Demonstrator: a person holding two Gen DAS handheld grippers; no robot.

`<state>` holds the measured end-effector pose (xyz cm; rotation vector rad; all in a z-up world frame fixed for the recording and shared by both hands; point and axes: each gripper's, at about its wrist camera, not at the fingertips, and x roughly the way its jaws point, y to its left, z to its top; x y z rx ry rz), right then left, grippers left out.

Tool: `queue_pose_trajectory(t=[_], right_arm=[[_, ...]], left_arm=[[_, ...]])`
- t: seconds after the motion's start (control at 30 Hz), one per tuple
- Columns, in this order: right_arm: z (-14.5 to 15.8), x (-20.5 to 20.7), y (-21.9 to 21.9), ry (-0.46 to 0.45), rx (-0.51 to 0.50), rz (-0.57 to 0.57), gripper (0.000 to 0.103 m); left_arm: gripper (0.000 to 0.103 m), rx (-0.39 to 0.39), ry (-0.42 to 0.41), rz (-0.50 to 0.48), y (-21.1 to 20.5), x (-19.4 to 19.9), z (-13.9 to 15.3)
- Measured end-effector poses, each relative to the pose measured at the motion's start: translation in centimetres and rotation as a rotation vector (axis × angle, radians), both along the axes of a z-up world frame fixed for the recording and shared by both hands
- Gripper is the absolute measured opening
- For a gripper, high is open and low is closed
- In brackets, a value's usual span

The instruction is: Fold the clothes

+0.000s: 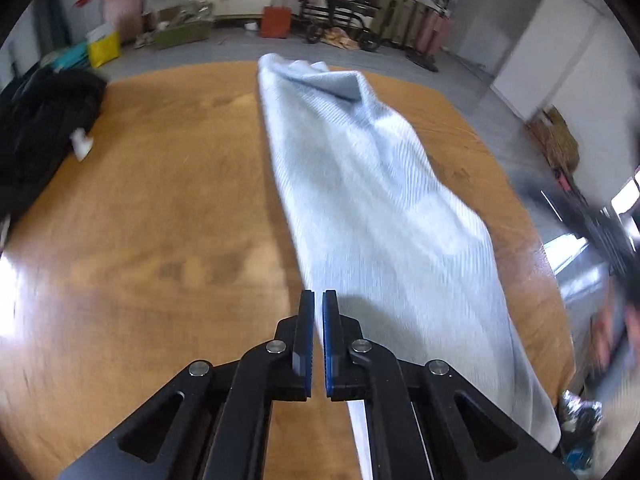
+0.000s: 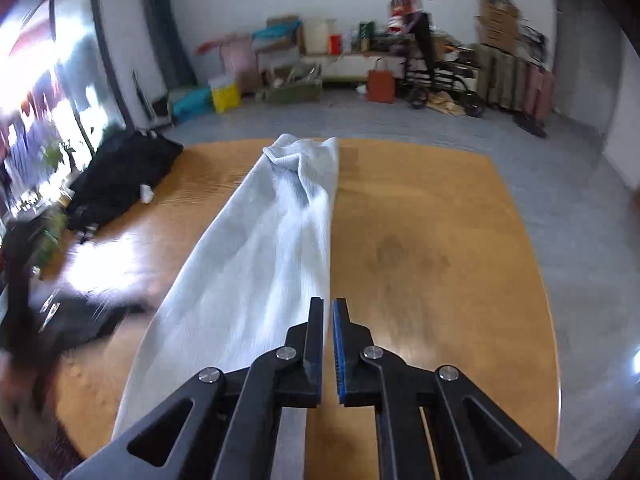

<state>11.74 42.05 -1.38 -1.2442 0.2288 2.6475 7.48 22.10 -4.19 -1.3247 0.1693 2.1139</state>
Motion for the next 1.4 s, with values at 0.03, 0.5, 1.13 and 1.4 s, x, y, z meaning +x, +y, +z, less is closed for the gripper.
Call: queue_pose_trajectory(t=[0.03,0.5,1.13,1.4], right_arm=[[-0.2,-2.8,0.7,-0.003,-0.02,0.018,0.007],[-6.6,-26.6,0.4,-0.261,-0.026,0.073,0.01],[-5.0,-29.7,5.1,-0.355,0.287,-0.115,0.039],[-0.4,-9.5,4.0,-0.148,-0.04,-0.003,0.06]], left_arm=[[0.004,0.003,0.002,0.01,-0.6,0.9,0.0],[0.004,-0.182,0.001,0.155,-10.3,-3.7,-1.2],[0.004,-0.068,-0.301,-0.464,0.1,3.3,-3.4],[0.004,-0.21,-0.099,-0.453,1.8,6.2,-2.7]])
